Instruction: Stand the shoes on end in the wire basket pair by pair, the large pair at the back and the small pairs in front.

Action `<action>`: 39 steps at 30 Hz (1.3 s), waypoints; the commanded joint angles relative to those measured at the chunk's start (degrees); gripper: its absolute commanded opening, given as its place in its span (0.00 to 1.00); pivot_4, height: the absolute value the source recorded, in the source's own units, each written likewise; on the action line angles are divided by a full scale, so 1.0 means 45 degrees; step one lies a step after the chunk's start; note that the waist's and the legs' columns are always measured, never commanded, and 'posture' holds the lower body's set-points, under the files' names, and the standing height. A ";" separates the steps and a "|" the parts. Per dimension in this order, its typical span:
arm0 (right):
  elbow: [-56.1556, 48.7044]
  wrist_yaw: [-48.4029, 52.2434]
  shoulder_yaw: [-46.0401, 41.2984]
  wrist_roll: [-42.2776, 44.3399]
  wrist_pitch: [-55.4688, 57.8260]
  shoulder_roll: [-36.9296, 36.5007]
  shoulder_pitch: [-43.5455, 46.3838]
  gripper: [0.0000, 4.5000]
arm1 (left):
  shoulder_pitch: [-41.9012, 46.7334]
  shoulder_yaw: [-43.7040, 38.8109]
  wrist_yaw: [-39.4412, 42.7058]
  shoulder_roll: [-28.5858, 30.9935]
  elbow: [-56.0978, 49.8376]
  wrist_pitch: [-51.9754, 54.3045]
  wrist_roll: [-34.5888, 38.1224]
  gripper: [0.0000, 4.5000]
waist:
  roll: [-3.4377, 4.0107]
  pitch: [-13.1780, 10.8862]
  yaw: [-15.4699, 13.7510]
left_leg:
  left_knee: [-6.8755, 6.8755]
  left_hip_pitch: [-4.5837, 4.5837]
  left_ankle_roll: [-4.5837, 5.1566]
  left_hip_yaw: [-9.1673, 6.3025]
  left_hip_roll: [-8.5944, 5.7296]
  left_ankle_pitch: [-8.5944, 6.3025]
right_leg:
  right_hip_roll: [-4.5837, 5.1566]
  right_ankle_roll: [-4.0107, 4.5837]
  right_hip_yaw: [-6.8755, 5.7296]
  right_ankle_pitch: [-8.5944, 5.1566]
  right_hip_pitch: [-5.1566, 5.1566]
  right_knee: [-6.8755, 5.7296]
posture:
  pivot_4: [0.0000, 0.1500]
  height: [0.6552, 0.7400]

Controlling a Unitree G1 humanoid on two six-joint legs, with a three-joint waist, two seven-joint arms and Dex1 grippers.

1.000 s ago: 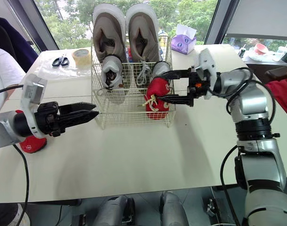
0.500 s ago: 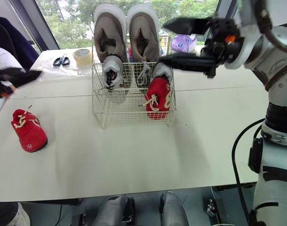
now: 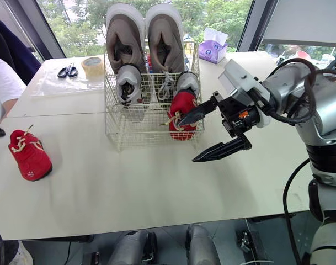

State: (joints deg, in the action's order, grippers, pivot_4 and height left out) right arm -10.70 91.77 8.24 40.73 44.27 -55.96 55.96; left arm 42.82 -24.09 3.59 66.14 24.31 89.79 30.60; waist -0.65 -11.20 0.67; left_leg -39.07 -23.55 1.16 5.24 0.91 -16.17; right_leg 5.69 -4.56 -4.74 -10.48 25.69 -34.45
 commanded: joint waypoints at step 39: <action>-0.1777 -0.2936 -0.1795 0.1290 0.1168 0.0214 -0.1618 1.00 | 0.4044 0.4484 0.6117 -0.0676 0.5305 -0.4521 -0.4264 0.99 | -0.0084 0.0022 -0.0293 | -0.0065 -0.0116 0.0016 0.0103 -0.0019 0.0002 | 0.0040 0.0006 -0.0002 0.0006 0.0159 -0.0145 | 1.00 1.00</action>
State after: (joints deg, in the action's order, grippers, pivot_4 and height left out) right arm -18.27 79.25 1.58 45.81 49.71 -55.15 48.04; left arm 61.37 -5.12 29.86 62.78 45.86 72.36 13.32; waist -1.03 -11.11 -0.65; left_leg -39.36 -24.07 1.24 5.70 0.83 -16.16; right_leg 5.86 -4.54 -4.75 -10.45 26.42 -35.11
